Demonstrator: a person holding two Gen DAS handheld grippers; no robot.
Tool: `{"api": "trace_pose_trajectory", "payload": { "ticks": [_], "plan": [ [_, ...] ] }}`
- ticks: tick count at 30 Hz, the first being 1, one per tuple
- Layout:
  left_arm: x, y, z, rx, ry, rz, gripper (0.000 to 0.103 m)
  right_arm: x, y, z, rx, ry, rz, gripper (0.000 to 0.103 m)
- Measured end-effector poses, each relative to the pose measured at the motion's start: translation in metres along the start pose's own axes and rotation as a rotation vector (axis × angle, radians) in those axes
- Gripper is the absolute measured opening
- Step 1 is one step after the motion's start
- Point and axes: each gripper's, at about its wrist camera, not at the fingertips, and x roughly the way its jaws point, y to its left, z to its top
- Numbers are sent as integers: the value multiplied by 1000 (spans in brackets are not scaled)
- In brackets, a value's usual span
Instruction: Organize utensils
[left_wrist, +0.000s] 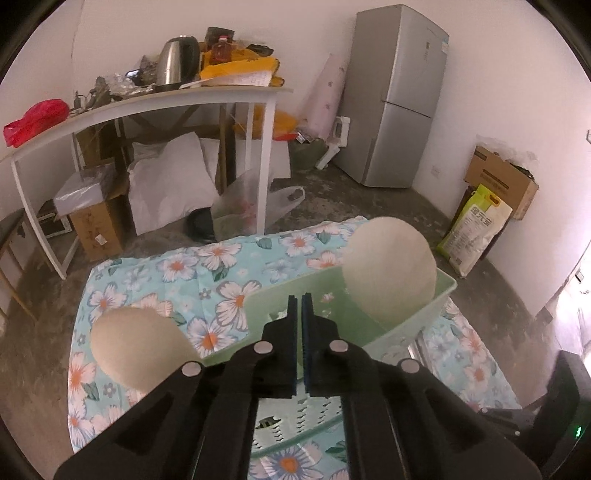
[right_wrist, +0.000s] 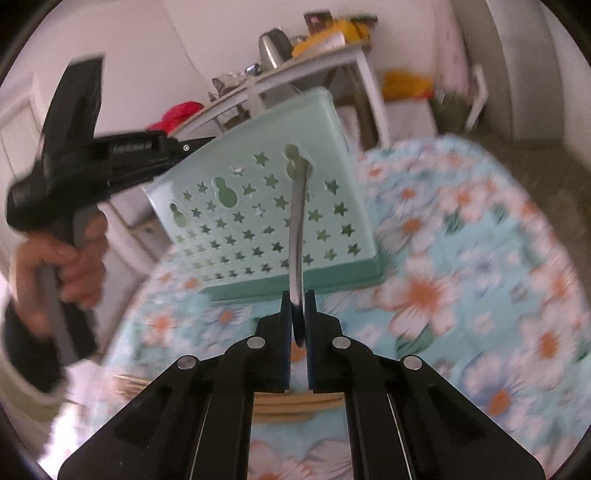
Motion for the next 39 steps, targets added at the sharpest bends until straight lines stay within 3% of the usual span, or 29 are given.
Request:
{"api": "trace_pose_trajectory", "payload": {
  "ticks": [3,6,7,9,11,12,14,16,20,24,27,28,29,30,33,36,39],
  "plan": [
    [1,-1,0,17,3,-16,0,1,22,-6,-131,-28,-136,5],
    [0,-7,-4,47,-4,-23,0,10,20,-6,-129,2,-189,6],
    [-1,-8,-6,54,-5,-31,0,12,11,-2,-60,25,-143,6],
    [-3,-13,-10,77,-14,-34,0,15,-23,4,190,80,82,6],
    [-4,-14,-13,92,-21,-39,0,20,-48,5,362,116,221,7],
    [-3,-14,-15,79,-19,-65,0,22,-54,5,392,128,215,7],
    [-3,-14,-16,65,-22,-96,0,13,-30,9,195,89,18,8],
    [-3,-17,-17,83,-39,-79,0,8,-11,10,84,62,-50,7],
    [-2,-12,-17,59,-33,-142,0,16,-39,14,301,99,73,9],
    [-2,-15,-16,100,-55,-112,0,12,-16,18,136,49,-61,8],
    [3,-11,-16,79,-34,-175,0,22,-47,15,334,81,26,12],
    [2,-13,-16,93,-46,-168,0,24,-38,17,293,76,-13,11],
    [1,-14,-16,104,-54,-145,0,22,-17,18,168,53,-88,10],
    [1,-13,-15,106,-59,-125,0,22,-10,21,128,40,-99,9],
    [4,-6,-13,71,-39,-178,0,29,-41,28,280,52,-38,13],
    [2,-11,-13,107,-73,-117,0,31,-12,32,146,28,-114,12],
    [6,-2,-9,59,-44,-173,0,38,-37,34,268,44,-51,14]
  ]
}}
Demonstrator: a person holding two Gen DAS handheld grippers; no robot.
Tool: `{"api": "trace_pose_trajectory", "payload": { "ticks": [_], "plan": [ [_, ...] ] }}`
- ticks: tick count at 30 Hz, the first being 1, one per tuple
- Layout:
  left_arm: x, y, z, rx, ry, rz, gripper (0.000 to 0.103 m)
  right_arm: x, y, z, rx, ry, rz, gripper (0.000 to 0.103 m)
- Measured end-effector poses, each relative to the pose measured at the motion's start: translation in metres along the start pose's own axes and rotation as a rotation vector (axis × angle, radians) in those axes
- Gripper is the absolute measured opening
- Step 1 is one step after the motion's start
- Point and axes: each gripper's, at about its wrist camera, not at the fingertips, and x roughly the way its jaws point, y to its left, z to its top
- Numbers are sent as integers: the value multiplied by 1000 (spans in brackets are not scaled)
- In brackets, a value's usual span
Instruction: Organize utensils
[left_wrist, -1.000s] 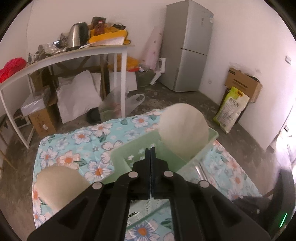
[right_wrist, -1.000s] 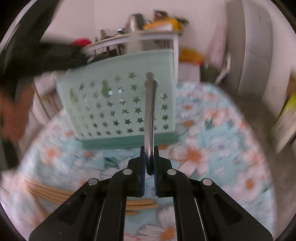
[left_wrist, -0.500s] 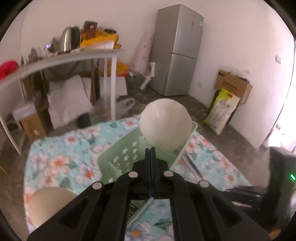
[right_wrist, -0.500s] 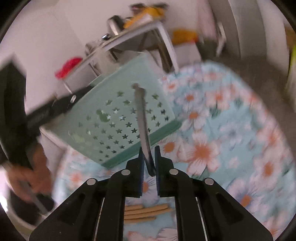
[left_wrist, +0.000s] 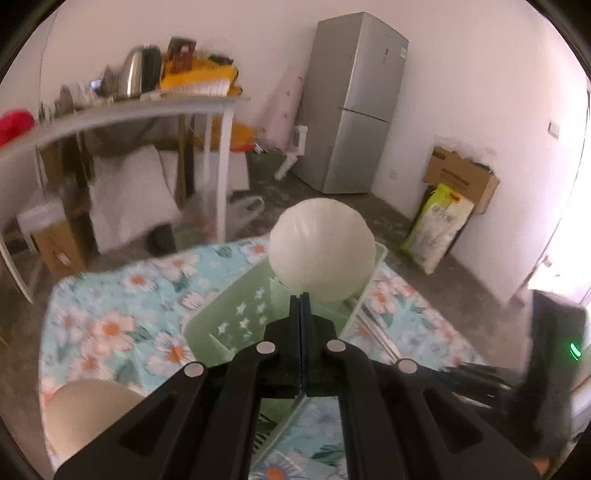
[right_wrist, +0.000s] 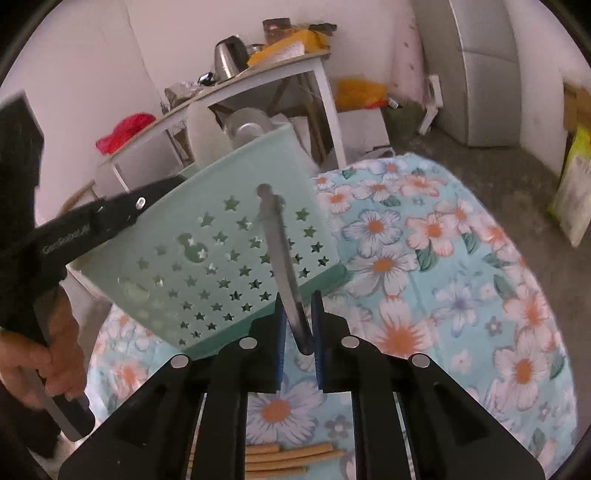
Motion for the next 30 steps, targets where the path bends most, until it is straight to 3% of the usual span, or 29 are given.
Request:
{"api": "trace_pose_trajectory", "payload": {
  "ticks": [2,4,7,9,11,12,14,17,21,24,30],
  "plan": [
    [0,-13,-3,62,-10,24,0,6,1,1,19,6,-31,15],
    [-1,-16,-1,77,-24,58,0,4,21,-5,-67,-17,-56,13],
    [4,-10,-1,33,2,9,0,10,-1,5,37,-11,-21,16],
    [2,-18,-2,79,-17,46,0,9,12,5,17,-18,-53,16],
    [2,-14,0,57,-16,31,0,9,24,3,-47,-37,-35,12],
    [4,-11,1,39,0,6,0,13,15,7,-4,-28,-4,12],
    [5,-19,0,80,-1,20,0,18,1,11,93,-11,12,13],
    [4,-25,-1,107,-21,51,0,13,25,7,-7,-52,-26,12],
    [5,-17,2,73,2,37,0,20,0,16,97,-45,35,13],
    [3,-18,2,88,5,69,0,17,9,12,46,-62,32,13],
    [2,-16,5,71,27,70,0,13,4,12,84,-55,77,12]
  ]
}}
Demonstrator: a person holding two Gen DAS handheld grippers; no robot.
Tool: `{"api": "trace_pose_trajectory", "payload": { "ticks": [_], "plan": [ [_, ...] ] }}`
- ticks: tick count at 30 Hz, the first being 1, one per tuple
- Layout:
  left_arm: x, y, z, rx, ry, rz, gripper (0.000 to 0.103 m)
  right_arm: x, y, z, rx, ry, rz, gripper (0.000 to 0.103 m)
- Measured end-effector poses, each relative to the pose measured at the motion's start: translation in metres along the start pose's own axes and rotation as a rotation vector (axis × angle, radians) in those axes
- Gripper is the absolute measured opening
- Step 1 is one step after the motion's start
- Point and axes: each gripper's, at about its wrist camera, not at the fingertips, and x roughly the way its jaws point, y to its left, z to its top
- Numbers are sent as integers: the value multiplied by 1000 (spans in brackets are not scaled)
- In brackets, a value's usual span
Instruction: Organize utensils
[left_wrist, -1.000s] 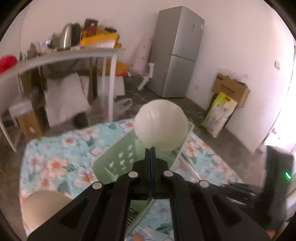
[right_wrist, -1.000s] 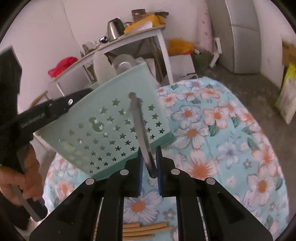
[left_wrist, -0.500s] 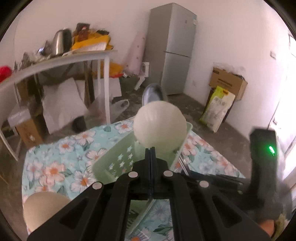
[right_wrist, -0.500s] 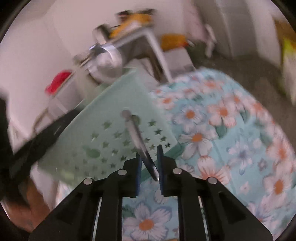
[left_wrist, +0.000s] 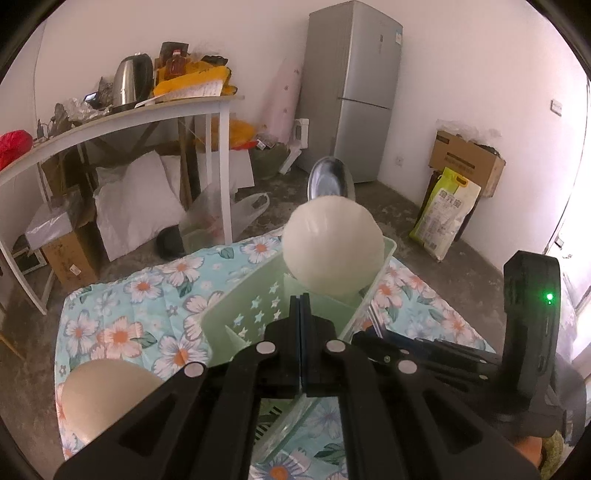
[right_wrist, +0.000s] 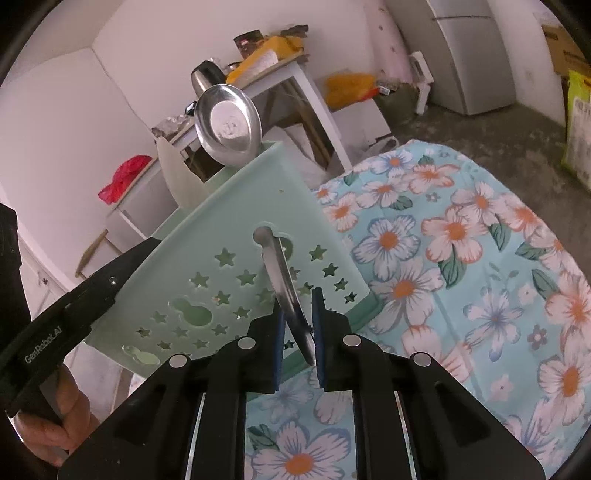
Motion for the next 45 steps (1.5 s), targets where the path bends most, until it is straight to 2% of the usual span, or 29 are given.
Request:
{"api": "trace_pose_trajectory", "payload": {
  "ticks": [6,10,12,14,15,17,18,19,21,22,25,28,31,33,39,43,45],
  "plan": [
    [-9,-1,9,8,6,-1,0,3,-4,2,5,5,25,12],
    [-32,9,29,-18,-57,0,2,3,-5,4,1,9,35,12],
    [-40,18,45,-57,-96,-1,18,5,-6,4,-2,9,37,12],
    [-41,28,63,-106,-118,-4,31,6,-6,5,-4,8,39,12],
    [-36,33,75,-131,-118,-25,33,6,-7,5,-6,8,39,12],
    [-18,40,98,-152,-80,-84,36,6,-7,5,-6,8,41,12],
    [-8,42,106,-157,-52,-120,40,6,-8,5,-6,8,42,12],
    [7,45,115,-158,-5,-177,42,6,-8,5,-8,9,42,12],
    [31,49,125,-169,62,-229,46,6,-8,5,-10,10,46,12],
    [44,51,128,-171,101,-268,46,6,-8,5,-11,10,46,11],
    [66,55,129,-178,154,-327,46,6,-9,5,-16,11,54,11],
    [74,56,127,-172,168,-355,46,6,-10,5,-21,10,64,11],
    [75,57,123,-174,171,-370,45,6,-11,4,-19,10,72,11],
    [77,57,122,-167,179,-382,37,6,-12,4,-19,9,77,11],
    [76,57,120,-172,184,-405,32,6,-13,5,-12,12,92,11],
    [62,65,121,-235,134,-496,32,6,-15,5,-4,13,102,11],
    [57,65,121,-229,125,-535,32,6,-15,6,-3,13,106,11]
  ]
}}
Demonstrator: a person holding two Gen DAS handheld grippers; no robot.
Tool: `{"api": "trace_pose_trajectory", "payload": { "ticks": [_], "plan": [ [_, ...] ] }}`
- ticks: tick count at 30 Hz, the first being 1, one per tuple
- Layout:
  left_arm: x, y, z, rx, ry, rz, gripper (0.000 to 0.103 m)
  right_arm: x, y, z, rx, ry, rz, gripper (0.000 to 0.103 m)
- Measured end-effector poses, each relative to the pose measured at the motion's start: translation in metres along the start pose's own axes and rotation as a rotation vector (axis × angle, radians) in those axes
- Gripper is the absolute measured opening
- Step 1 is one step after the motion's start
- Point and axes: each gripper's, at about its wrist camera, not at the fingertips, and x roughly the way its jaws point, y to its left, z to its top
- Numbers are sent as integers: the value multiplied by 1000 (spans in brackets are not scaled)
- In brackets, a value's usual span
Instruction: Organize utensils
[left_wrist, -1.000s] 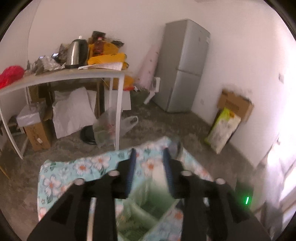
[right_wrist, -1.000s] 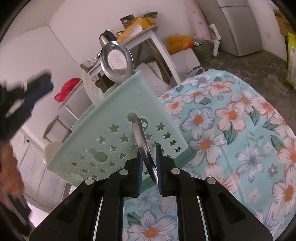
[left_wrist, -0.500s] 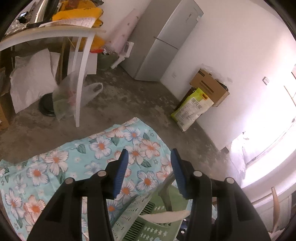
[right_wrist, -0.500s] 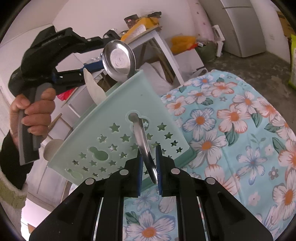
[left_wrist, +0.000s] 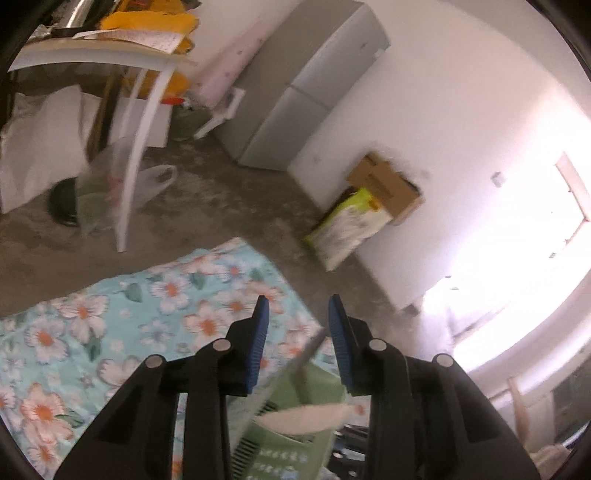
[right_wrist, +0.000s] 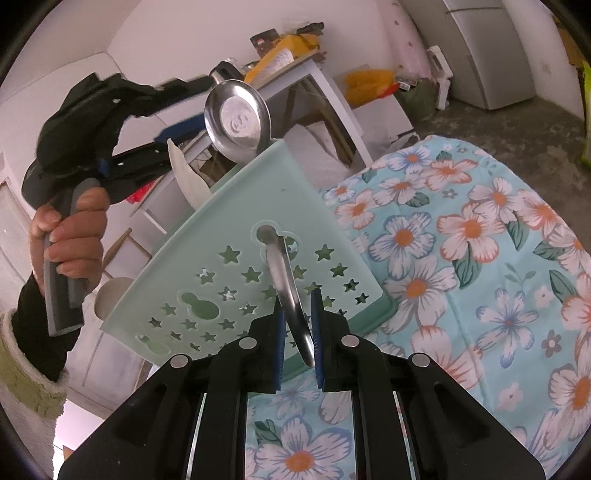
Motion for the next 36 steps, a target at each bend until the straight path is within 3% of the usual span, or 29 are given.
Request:
{"api": "trace_pose_trajectory", "payload": {
  "ticks": [13,17,20,24,36],
  "plan": [
    [26,-12,-6,105,87,80,34,0,0,-1,-6,-6,20,11],
    [29,-16,-9,127,91,75,13,-1,-2,-1,-8,-10,25,11],
    [29,-22,-11,163,86,100,10,-2,-5,-1,1,-9,43,12],
    [25,-27,-13,192,67,141,5,-7,-13,0,29,-26,72,16],
    [-5,-48,-8,286,-73,244,5,-19,-14,2,44,-74,140,29]
  ]
}}
